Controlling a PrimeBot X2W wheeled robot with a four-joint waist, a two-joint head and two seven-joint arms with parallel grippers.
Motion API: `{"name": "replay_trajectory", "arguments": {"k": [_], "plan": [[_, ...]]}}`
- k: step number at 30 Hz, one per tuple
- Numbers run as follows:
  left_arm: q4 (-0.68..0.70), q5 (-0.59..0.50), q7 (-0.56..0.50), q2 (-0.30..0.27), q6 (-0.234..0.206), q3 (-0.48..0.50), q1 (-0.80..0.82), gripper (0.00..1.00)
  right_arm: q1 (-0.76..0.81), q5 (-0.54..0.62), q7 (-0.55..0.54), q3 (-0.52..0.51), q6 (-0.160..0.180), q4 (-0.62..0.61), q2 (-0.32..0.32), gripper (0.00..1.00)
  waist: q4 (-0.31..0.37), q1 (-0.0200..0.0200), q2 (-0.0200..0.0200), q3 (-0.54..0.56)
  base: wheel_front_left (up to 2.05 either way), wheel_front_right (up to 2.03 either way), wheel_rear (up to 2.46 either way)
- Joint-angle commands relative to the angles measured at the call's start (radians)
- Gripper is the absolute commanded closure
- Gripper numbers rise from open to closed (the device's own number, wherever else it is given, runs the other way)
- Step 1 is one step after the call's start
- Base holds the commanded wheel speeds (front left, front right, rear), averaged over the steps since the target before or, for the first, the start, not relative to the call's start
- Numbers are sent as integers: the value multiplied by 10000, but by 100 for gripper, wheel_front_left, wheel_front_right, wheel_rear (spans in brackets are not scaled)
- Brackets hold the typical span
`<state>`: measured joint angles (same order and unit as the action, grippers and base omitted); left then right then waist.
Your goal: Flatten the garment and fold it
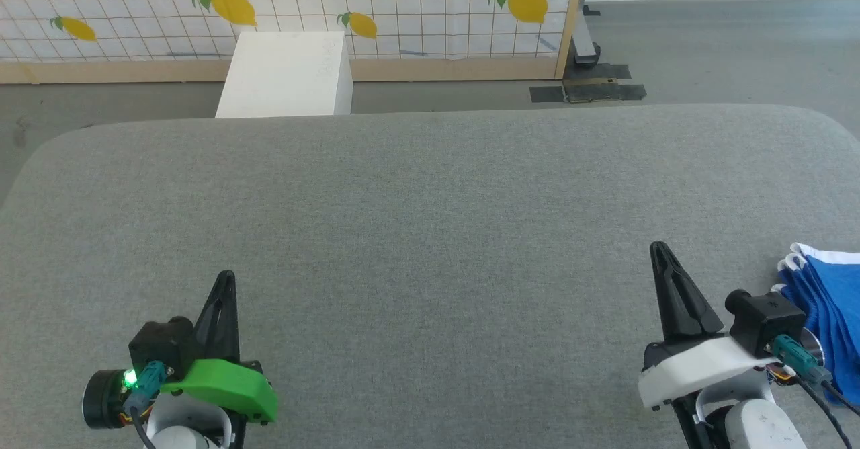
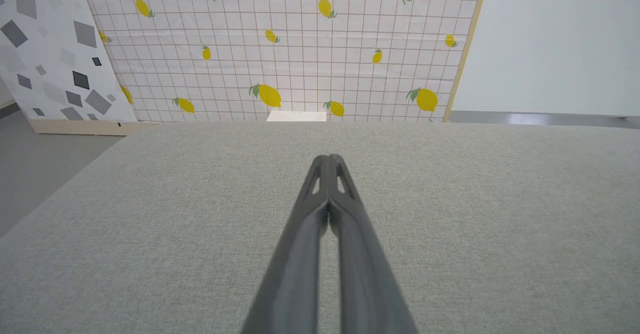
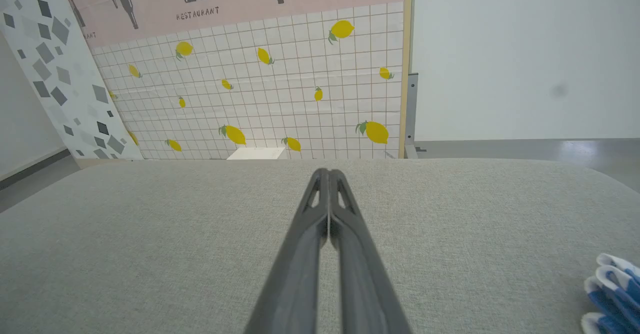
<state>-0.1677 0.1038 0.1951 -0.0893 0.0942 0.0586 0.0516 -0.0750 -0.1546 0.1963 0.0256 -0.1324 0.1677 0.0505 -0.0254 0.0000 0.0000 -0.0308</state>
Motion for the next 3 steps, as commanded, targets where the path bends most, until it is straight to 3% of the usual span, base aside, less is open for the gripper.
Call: {"name": "replay_trajectory", "arguments": {"k": [1, 3], "plan": [[87, -92, -48, 66, -92, -10, -99, 100, 185, 135, -70, -22, 4, -98, -1, 100, 4, 0, 0, 5, 0, 0, 0], [121, -112, -89, 72, -110, -22, -108, 100, 197, 165, -110, -27, 5, -132, -1, 100, 9, 0, 0, 11, 0, 0, 0]]}}
